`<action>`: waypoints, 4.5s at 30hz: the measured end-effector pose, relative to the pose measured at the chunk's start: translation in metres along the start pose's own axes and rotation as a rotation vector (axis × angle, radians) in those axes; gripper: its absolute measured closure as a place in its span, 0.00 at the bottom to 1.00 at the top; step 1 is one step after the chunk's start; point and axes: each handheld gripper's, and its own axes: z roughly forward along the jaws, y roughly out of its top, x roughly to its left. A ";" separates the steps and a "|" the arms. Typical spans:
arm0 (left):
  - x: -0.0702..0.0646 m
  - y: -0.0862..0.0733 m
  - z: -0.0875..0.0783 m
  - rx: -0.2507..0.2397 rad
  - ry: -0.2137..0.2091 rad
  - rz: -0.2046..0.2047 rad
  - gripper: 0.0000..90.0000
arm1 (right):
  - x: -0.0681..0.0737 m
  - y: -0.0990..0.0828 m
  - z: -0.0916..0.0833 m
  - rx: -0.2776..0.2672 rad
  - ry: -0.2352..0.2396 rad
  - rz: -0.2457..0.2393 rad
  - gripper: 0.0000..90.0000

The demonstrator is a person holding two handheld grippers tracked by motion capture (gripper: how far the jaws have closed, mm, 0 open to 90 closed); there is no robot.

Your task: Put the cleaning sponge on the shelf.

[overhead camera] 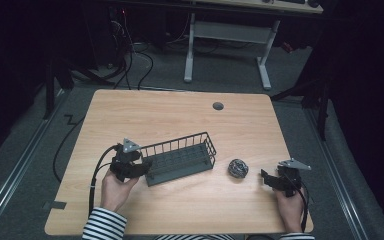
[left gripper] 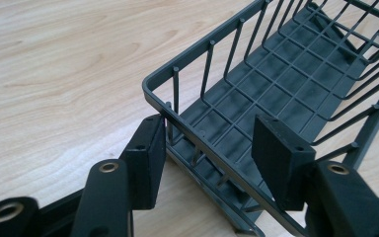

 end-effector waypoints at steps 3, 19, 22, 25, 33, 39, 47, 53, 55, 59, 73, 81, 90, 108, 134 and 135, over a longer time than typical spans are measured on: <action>-0.004 -0.003 -0.001 -0.008 -0.009 0.001 0.53 | 0.000 0.000 0.000 0.000 0.000 0.000 0.32; 0.001 -0.005 -0.013 -0.075 -0.088 -0.052 0.26 | 0.000 0.000 0.000 -0.001 0.000 -0.001 0.32; 0.009 -0.008 -0.020 -0.118 -0.115 -0.082 0.23 | 0.000 0.000 0.000 0.000 0.000 0.001 0.32; 0.018 -0.010 -0.026 -0.147 -0.130 -0.111 0.22 | 0.000 0.000 0.000 -0.001 -0.001 0.001 0.32; 0.039 -0.021 -0.040 -0.186 -0.081 -0.160 0.22 | 0.000 0.000 0.000 -0.001 -0.001 0.001 0.33; 0.055 -0.039 -0.043 -0.176 -0.031 -0.198 0.23 | 0.000 0.000 0.000 -0.001 0.000 0.001 0.33; 0.073 -0.068 -0.032 -0.137 0.039 -0.247 0.25 | 0.000 0.001 0.000 0.001 0.006 -0.011 0.32; 0.081 -0.085 -0.015 -0.092 0.106 -0.278 0.26 | 0.000 0.000 0.001 0.005 0.019 -0.022 0.28; 0.083 -0.089 -0.010 -0.078 0.125 -0.280 0.26 | -0.001 -0.001 -0.001 0.008 0.034 -0.033 0.27; 0.083 -0.093 -0.001 -0.042 0.160 -0.260 0.26 | 0.000 -0.001 -0.001 0.014 0.041 -0.038 0.27; 0.085 -0.101 0.007 -0.049 0.239 -0.245 0.27 | -0.004 -0.002 -0.004 0.005 0.066 -0.032 0.32; 0.080 -0.101 0.011 -0.041 0.275 -0.189 0.27 | -0.002 0.000 -0.008 0.005 0.100 -0.019 0.34; 0.080 -0.101 0.011 -0.041 0.275 -0.190 0.27 | 0.003 0.007 -0.025 -0.019 0.142 -0.038 0.34; 0.080 -0.101 0.011 -0.042 0.274 -0.191 0.27 | 0.060 0.043 -0.032 0.005 0.301 -0.208 0.31; 0.080 -0.102 0.011 -0.044 0.286 -0.205 0.27 | 0.081 0.052 0.014 0.129 0.254 -0.268 0.33; 0.080 -0.102 0.011 -0.044 0.286 -0.204 0.27 | 0.081 0.052 0.014 0.129 0.254 -0.268 0.33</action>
